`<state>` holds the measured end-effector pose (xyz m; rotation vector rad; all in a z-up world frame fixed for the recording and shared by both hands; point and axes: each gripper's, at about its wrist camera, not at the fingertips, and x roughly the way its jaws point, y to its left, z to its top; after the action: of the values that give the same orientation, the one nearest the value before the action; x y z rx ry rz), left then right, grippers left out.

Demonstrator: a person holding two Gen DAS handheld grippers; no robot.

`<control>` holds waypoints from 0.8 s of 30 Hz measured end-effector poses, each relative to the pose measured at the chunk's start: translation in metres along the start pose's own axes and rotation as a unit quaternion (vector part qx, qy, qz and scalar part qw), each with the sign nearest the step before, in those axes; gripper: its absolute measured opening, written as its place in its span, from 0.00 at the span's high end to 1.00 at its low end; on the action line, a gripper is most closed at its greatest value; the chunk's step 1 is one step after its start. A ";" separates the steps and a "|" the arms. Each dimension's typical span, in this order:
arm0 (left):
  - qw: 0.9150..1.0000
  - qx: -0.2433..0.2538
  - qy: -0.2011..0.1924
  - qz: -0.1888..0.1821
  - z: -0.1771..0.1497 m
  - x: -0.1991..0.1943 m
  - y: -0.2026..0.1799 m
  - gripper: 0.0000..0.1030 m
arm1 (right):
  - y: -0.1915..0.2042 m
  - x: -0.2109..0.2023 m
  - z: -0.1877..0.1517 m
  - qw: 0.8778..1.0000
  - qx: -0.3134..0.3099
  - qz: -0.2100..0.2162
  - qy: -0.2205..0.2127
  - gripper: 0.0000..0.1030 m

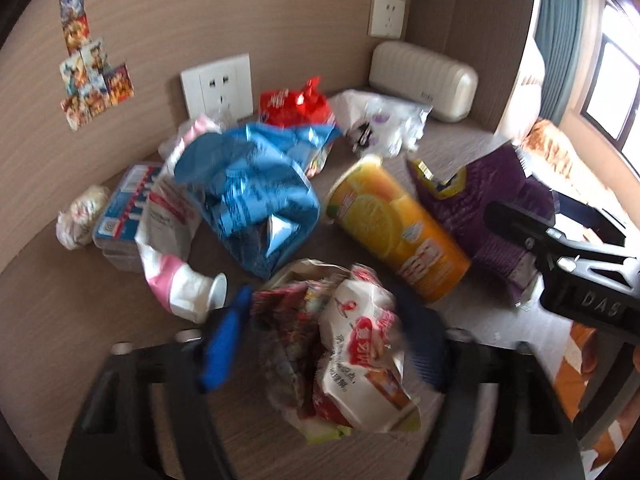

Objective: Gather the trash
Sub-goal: 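Grasp the purple chip bag with the right tool while the left grasps the snack wrapper, then carry the purple bag and snack wrapper over the trash bin with both tools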

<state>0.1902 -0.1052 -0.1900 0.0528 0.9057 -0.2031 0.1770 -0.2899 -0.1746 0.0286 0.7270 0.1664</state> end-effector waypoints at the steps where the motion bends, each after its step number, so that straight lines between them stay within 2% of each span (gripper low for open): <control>1: 1.000 -0.004 0.000 -0.007 -0.001 0.002 0.001 0.43 | -0.001 0.004 -0.001 1.000 0.000 0.002 0.006 0.08; 2: 1.000 -0.004 -0.001 -0.008 0.000 0.003 0.001 0.44 | -0.001 0.009 -0.002 1.000 0.001 0.008 0.012 0.41; 3: 1.000 -0.001 -0.002 -0.009 0.000 0.003 0.001 0.46 | -0.002 0.012 -0.003 1.000 0.004 0.017 0.021 0.53; 5: 1.000 0.007 -0.004 -0.004 0.000 0.000 -0.002 0.50 | -0.003 0.013 -0.003 0.999 0.008 0.030 0.028 0.62; 9: 1.000 0.010 -0.012 -0.009 0.005 -0.018 -0.005 0.51 | -0.002 -0.011 0.001 0.999 0.004 0.036 0.007 0.64; 14: 0.998 0.028 -0.047 -0.025 0.016 -0.062 -0.024 0.51 | -0.009 -0.065 0.012 0.999 0.002 0.031 -0.043 0.64; 20: 0.992 0.076 -0.086 -0.053 0.022 -0.107 -0.077 0.51 | -0.034 -0.137 0.013 0.995 0.012 0.006 -0.097 0.63; 24: 0.985 0.114 -0.097 -0.083 0.016 -0.128 -0.124 0.51 | -0.059 -0.178 -0.001 0.993 0.022 -0.022 -0.110 0.63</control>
<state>0.1015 -0.2090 -0.0746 0.1675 0.6899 -0.4591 0.0544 -0.3766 -0.0628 0.0719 0.5109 0.1027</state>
